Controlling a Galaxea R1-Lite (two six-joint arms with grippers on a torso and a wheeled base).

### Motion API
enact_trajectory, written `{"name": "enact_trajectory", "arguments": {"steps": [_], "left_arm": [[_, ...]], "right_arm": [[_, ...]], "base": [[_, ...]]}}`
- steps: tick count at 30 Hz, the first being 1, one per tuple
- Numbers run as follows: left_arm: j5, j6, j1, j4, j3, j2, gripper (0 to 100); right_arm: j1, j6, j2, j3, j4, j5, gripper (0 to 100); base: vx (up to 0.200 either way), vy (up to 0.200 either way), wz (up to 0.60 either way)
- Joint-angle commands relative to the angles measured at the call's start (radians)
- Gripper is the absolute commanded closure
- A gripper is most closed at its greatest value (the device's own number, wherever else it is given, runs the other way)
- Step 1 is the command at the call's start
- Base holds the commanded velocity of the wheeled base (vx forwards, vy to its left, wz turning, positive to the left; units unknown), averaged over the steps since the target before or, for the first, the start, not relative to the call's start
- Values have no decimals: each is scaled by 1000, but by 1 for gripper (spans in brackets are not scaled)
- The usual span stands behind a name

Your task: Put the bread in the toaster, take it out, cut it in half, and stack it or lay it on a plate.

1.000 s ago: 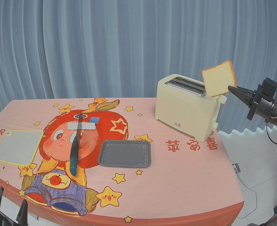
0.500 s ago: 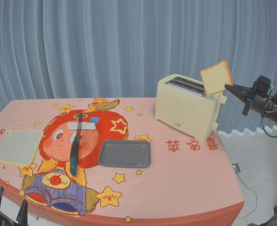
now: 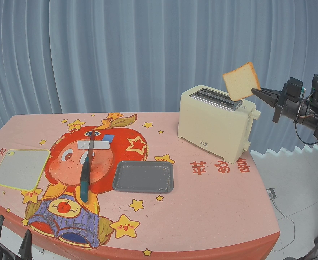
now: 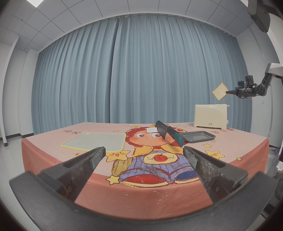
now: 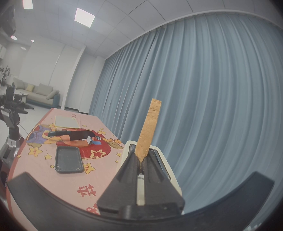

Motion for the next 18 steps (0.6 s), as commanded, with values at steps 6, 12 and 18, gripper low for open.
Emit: {"name": "enact_trajectory", "arguments": {"steps": [6, 12, 18], "left_arm": [[0, 0, -1, 0, 18, -15, 0], [0, 0, 1, 0, 18, -15, 0], [0, 0, 1, 0, 18, -15, 0]], "right_arm": [[-4, -58, 59, -73, 9, 33, 100], [-17, -76, 79, -98, 12, 51, 100], [-12, -75, 111, -142, 9, 59, 100]], "base": [[0, 0, 0], [0, 0, 0], [0, 0, 0]]}}
